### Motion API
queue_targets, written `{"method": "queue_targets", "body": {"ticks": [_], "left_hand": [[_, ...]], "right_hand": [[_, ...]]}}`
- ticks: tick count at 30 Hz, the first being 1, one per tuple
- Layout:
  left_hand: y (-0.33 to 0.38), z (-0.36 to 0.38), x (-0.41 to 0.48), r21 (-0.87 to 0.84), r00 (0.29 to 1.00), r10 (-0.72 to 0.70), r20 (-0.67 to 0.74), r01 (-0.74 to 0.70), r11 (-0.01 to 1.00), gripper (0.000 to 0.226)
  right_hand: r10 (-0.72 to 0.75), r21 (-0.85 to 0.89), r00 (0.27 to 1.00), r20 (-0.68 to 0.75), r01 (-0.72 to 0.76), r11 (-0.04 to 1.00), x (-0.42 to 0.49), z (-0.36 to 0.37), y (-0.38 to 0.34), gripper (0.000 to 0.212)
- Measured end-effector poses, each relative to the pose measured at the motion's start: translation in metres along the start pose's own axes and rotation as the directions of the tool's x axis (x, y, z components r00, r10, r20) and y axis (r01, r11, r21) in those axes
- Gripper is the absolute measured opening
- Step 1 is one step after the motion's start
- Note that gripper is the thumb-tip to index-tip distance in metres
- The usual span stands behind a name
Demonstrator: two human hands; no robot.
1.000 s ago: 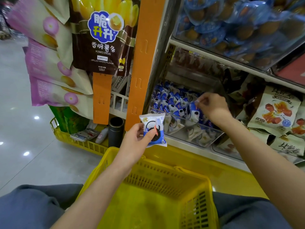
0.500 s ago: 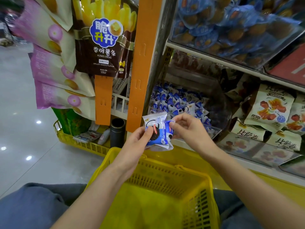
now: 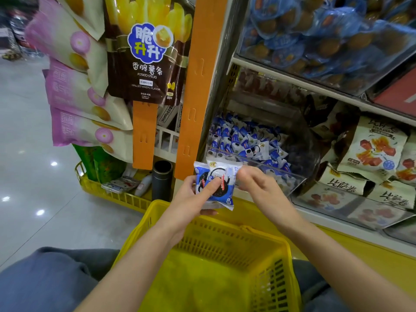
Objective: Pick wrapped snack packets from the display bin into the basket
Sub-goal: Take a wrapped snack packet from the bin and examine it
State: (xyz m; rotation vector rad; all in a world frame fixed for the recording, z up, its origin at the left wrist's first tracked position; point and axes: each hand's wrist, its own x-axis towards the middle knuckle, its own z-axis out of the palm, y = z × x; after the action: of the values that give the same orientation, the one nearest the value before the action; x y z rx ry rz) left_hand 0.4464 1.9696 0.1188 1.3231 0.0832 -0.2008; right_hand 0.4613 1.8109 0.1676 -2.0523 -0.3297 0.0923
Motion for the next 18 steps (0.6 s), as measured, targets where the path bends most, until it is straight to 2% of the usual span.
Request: {"method": "queue_targets", "body": {"ticks": [2,5,8,11,14,16,18], "left_hand": [[-0.001,0.0,0.0,0.045,1.0,0.019,-0.009,-0.018,0.999,0.077],[0.0,0.002,-0.002,0.061,0.999,0.04,-0.007,-0.04,0.997,0.068],[0.002,0.004,-0.001,0.032,0.999,0.041,-0.029,-0.04,0.999,0.046],[0.005,0.003,0.0,0.03,0.996,0.03,-0.084,-0.028,0.999,0.028],[0.006,0.004,0.001,0.041,0.993,0.033,-0.11,-0.029,0.999,0.028],[0.006,0.005,0.001,0.045,0.993,0.038,-0.116,-0.033,0.998,0.028],[0.007,0.004,0.002,0.045,0.993,0.041,-0.115,-0.036,0.998,0.028]], "right_hand": [[-0.035,-0.018,0.999,-0.035,0.034,0.999,-0.001,0.001,0.005,0.017],[-0.016,0.088,1.0,-0.017,0.017,0.996,-0.003,0.0,0.006,0.025],[0.017,0.139,1.0,-0.025,-0.014,0.99,0.002,-0.013,-0.001,0.025],[0.027,0.122,0.979,-0.203,-0.002,0.992,0.025,-0.04,-0.001,0.018],[0.026,-0.037,0.914,-0.406,-0.045,0.998,0.058,-0.067,0.009,0.023],[0.057,-0.203,0.91,-0.41,-0.152,0.967,0.077,-0.081,0.019,0.028],[0.154,-0.362,0.925,-0.349,-0.284,0.888,0.09,-0.089,0.027,0.025]]}}
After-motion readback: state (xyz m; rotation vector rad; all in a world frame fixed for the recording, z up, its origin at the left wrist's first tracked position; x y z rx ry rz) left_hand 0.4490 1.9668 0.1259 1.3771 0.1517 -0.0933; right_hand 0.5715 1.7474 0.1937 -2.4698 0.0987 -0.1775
